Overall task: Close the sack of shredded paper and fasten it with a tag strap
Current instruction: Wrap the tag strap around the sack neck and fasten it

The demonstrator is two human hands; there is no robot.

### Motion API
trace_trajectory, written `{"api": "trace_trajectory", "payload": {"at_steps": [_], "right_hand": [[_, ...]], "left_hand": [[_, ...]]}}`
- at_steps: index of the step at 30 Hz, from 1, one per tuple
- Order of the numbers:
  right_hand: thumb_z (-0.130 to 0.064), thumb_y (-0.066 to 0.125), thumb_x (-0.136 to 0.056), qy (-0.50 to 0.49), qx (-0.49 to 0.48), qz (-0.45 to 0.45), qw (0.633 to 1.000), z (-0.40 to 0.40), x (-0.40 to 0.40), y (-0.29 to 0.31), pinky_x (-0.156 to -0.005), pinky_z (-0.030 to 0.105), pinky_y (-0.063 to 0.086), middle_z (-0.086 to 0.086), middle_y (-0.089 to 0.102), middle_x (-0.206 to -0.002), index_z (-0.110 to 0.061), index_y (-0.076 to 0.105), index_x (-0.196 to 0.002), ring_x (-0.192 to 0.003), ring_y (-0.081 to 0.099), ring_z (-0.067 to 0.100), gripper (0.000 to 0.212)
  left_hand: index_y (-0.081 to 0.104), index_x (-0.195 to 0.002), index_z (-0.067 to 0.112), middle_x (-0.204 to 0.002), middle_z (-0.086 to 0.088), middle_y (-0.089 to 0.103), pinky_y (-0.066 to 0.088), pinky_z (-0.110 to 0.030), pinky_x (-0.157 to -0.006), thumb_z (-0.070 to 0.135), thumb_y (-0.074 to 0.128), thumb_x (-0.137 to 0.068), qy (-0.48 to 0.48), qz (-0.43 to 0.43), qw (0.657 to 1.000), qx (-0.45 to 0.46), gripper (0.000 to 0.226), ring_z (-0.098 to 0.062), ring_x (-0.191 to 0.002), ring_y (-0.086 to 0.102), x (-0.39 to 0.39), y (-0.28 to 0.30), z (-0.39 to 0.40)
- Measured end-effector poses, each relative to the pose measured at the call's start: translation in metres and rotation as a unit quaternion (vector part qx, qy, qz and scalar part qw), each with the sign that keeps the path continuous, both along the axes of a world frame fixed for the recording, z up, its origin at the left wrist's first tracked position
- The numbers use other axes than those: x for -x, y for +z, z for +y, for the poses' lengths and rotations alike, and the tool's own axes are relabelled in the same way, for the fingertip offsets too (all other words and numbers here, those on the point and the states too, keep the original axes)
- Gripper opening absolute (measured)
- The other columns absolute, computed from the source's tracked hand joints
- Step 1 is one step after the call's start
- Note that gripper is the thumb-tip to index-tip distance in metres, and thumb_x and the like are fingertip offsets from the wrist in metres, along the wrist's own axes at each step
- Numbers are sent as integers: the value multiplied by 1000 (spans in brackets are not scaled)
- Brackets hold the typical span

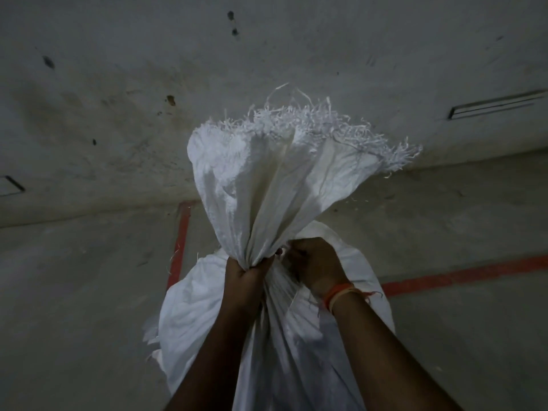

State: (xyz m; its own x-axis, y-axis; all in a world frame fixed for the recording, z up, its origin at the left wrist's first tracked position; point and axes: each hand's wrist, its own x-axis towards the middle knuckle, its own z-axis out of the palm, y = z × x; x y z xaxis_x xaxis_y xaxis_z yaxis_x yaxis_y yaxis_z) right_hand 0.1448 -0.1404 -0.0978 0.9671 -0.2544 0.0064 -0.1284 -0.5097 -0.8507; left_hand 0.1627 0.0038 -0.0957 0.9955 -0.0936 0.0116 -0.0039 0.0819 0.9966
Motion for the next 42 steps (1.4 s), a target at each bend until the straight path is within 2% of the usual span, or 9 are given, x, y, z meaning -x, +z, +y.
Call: {"api": "trace_trajectory", "payload": {"at_steps": [5, 10, 13, 18, 22, 26, 33, 38, 42], "right_hand": [[-18, 57, -99, 124, -8, 43, 991, -3, 3, 11, -66, 2, 36, 6, 73, -91, -2, 78, -91, -84, 62, 14, 27], [-25, 60, -97, 98, -22, 48, 994, -3, 5, 12, -66, 2, 38, 4, 74, -101, -9, 77, -101, -93, 61, 11, 23], [-26, 65, -94, 83, -13, 21, 996, 1, 10, 10, -78, 0, 42, 4, 77, -106, -11, 79, -100, -98, 65, 9, 22], [-22, 61, -90, 98, 100, 17, 990, 7, 21, 12, -89, 33, 54, 6, 77, -107, -16, 78, -105, -101, 70, 21, 23], [-40, 50, -85, 44, 106, 10, 993, 23, 50, 14, -81, 38, 56, 2, 75, -90, -19, 71, -106, -85, 70, 20, 36], [-36, 54, -85, 37, 85, 17, 996, 44, 78, 8, -100, 29, 51, -6, 70, -121, -25, 53, -141, -113, 65, 11, 57], [-14, 61, -85, -7, 67, 42, 997, 61, 77, -1, -93, 24, 51, -2, 75, -114, -27, 56, -138, -108, 68, 14, 54], [-22, 59, -78, 4, 96, 53, 994, 61, 64, -11, -79, 25, 51, 6, 75, -97, -14, 68, -113, -92, 70, 24, 37], [-22, 60, -80, 13, 105, 53, 993, 57, 65, -17, -74, 20, 44, 6, 72, -94, -8, 67, -105, -89, 69, 21, 29]], "left_hand": [[67, -111, 26, -104, 13, 75, 57, -16, -82, 31, 75, -71, 0, -19, 998, -66, 41, 0, -102, 69, 1, 6, -3], [70, -106, 17, -104, 0, 71, 44, -55, -104, 61, 55, -71, 11, -100, 944, -315, 58, -23, -108, 67, -2, 10, 7], [68, -82, 21, -79, 9, 63, 30, -51, -111, 55, 41, -76, 15, -129, 879, -459, 44, -21, -96, 66, 1, 17, 8], [70, -89, 9, -85, -6, 73, 54, -35, -74, 35, 59, -76, 28, -109, 910, -398, 31, -25, -86, 69, 1, 9, 11], [66, -94, 12, -92, -3, 68, 56, -43, -79, 46, 52, -70, 30, -105, 901, -421, 44, -25, -94, 65, -7, 2, 9], [63, -85, 10, -95, -8, 63, 49, -40, -86, 53, 50, -71, 28, -108, 852, -511, 47, -30, -97, 59, -4, 7, 6], [50, -131, 23, -121, -4, 53, 40, -35, -94, 93, 45, -56, 46, -72, 847, -524, 103, -27, -115, 48, 30, 15, 35], [50, -143, 25, -114, 0, 64, 41, -20, -81, 42, 58, -95, 65, -57, 882, -464, 52, -15, -104, 63, 62, 14, 60], [51, -143, 26, -104, 1, 71, 50, -26, -86, 15, 52, -99, 80, -35, 886, -455, 46, -15, -96, 66, 77, 13, 65]]}}
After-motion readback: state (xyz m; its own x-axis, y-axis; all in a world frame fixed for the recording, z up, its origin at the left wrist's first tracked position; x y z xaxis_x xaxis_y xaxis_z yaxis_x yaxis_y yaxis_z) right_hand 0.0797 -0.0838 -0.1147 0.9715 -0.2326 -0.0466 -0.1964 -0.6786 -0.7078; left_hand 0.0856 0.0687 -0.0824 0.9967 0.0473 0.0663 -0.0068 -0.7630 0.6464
